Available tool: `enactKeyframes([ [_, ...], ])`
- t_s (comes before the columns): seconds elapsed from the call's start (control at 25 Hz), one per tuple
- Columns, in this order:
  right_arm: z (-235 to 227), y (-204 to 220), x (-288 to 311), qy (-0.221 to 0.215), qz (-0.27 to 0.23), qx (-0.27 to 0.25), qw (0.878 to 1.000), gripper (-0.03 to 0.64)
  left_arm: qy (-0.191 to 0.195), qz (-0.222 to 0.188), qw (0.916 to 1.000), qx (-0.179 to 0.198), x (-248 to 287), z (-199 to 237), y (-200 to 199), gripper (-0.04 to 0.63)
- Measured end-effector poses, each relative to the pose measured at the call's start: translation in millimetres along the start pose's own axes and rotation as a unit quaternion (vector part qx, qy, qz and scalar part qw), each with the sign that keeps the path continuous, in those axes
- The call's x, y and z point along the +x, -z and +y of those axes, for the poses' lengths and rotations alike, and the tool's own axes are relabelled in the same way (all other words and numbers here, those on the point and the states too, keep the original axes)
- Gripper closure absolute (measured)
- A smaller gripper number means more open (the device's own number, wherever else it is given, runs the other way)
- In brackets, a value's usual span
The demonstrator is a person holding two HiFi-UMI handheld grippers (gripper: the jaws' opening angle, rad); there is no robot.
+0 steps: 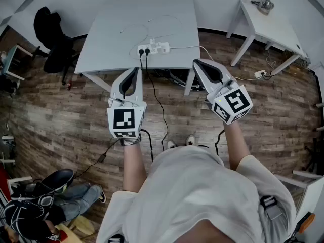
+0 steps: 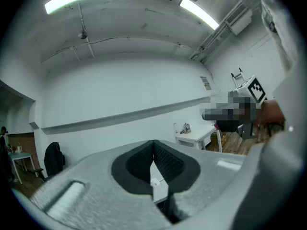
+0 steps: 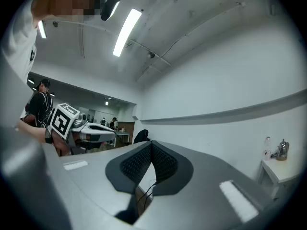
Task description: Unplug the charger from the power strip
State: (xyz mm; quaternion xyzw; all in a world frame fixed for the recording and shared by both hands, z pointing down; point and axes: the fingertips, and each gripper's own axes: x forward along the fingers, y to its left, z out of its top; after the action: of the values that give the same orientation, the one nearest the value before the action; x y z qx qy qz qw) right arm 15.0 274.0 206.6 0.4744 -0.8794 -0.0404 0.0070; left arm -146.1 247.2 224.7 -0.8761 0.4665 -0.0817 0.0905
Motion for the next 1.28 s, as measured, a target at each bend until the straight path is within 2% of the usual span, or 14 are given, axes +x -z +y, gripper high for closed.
enactKeyframes([
  [0.28,-19,-3,-10,0.008,-0.023,-0.002,1.000,0.615,-0.004,0.009,1.0000,0.000,14,-20,6,0.591],
  [0.44,-45,1,-24,0.009,-0.038,0.033,0.999,0.615,-0.011,0.013,0.9998,0.001,28,-38,9,0.591],
  [0.64,-67,14,-26,-0.012,-0.021,0.035,0.999,0.615,-0.023,0.016,0.9996,-0.005,45,-50,9,0.591],
  [0.8,-85,19,-20,-0.011,-0.015,0.024,1.000,0.615,-0.027,0.029,0.9992,-0.004,58,-61,13,0.591],
  [0.92,-94,25,-8,-0.020,-0.010,0.023,1.000,0.615,-0.029,0.038,0.9988,-0.014,71,-59,20,0.591],
  [1.12,-112,36,18,-0.026,-0.007,0.028,0.999,0.615,-0.026,0.049,0.9984,-0.009,100,-46,30,0.591],
  [1.28,-130,51,45,-0.023,0.002,0.032,0.999,0.615,-0.035,0.042,0.9985,-0.009,125,-28,40,0.591],
])
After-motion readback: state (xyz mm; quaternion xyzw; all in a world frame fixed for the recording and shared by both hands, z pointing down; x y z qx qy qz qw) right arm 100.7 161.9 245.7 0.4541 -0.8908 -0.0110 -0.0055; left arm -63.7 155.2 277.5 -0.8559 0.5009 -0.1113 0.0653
